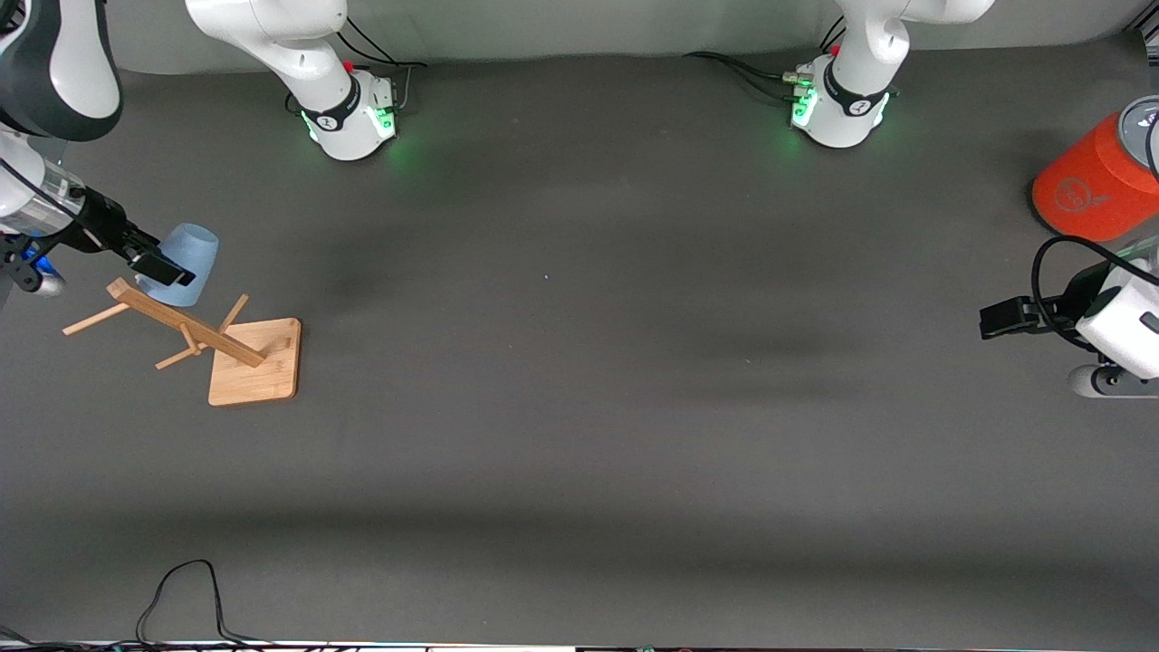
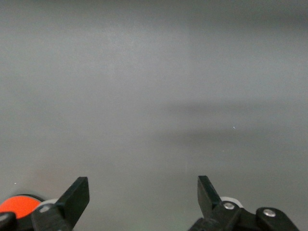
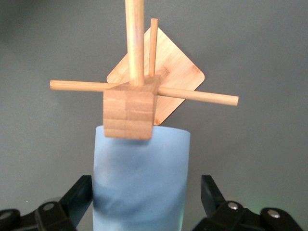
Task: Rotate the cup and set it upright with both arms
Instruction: 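Pull the blue cup off the stand peg with the right gripper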
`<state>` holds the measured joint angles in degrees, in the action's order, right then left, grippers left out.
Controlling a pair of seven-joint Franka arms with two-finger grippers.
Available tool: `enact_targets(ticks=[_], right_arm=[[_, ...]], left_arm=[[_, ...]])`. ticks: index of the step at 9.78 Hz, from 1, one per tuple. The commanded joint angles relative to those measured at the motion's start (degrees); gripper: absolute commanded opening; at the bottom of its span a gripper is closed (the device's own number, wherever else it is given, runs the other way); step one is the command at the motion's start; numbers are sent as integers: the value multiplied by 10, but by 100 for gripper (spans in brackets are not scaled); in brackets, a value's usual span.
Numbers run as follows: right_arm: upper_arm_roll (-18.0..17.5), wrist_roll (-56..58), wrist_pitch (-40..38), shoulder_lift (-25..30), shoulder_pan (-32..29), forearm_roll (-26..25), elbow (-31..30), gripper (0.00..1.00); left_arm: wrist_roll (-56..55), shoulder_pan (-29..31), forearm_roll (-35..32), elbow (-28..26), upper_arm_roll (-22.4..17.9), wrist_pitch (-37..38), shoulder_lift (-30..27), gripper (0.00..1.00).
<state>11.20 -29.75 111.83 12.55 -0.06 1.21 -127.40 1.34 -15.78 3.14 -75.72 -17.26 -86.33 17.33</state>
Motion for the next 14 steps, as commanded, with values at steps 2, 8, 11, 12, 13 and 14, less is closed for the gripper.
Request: enact_targets(ticks=[2,8,11,12,13,14], right_arm=[[1,-13,22,-9,3,14,-7,100],[-2,-14,8,5,5,14,-4,51],[-5,-104,-56,62,64,14,-1,51],[-6,-149,-77,80,92,14,2,51],[-7,-206,-96,95,130,14,8,51],[-7,-266,-114,102,170,14,17,51]], left_arm=[[10,3,7,17,-2,5,9,100],[11,4,15,17,-3,5,9,100],[11,4,14,17,-2,5,9,100],[10,4,14,17,-2,5,9,100],[11,4,15,17,-2,5,9,100],[11,3,15,17,-2,5,9,100]])
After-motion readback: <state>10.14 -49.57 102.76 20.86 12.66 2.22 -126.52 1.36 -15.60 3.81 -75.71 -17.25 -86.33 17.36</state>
